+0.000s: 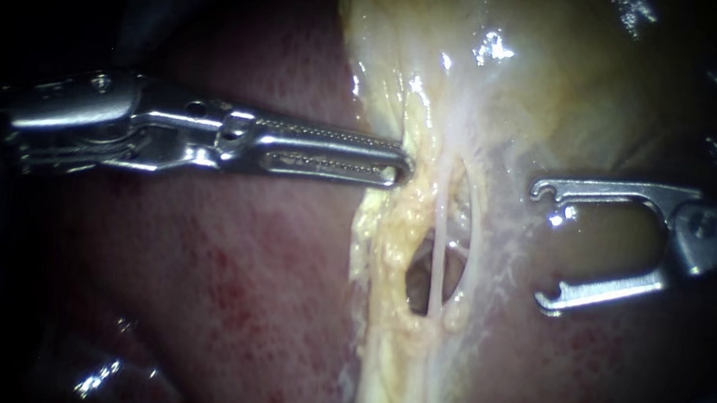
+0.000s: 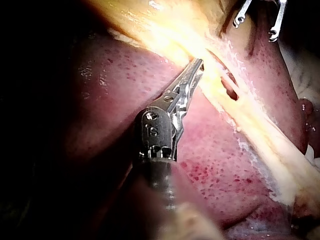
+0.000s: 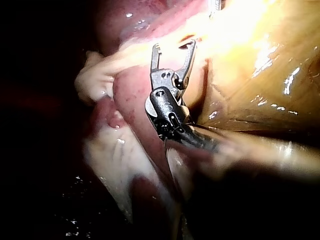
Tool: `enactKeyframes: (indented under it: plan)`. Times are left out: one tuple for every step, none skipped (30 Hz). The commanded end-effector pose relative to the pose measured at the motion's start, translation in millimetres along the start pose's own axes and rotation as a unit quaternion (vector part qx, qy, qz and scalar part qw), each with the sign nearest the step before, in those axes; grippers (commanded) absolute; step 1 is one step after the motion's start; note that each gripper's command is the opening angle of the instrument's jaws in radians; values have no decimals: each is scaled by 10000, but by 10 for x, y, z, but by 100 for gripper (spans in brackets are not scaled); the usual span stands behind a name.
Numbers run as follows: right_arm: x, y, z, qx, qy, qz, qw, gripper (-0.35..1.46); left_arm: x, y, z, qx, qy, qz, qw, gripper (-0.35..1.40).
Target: Grabbing gallbladder
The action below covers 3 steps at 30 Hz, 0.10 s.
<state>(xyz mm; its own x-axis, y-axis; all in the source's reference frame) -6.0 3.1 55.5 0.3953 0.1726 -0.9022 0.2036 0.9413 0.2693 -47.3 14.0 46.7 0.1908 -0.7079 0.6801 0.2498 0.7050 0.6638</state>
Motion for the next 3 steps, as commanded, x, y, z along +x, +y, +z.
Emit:
enactKeyframes:
  plan:
    - [0, 0, 0, 0, 0, 0, 10000, 59, 0, 0, 0, 4, -2, 4, 10000, -35]
    - [0, 0, 0, 0, 0, 0, 10000, 59, 0, 0, -1, 5, -2, 4, 10000, -35]
    - [0, 0, 0, 0, 0, -1, 10000, 59, 0, 0, -1, 6, -1, 4, 10000, -35]
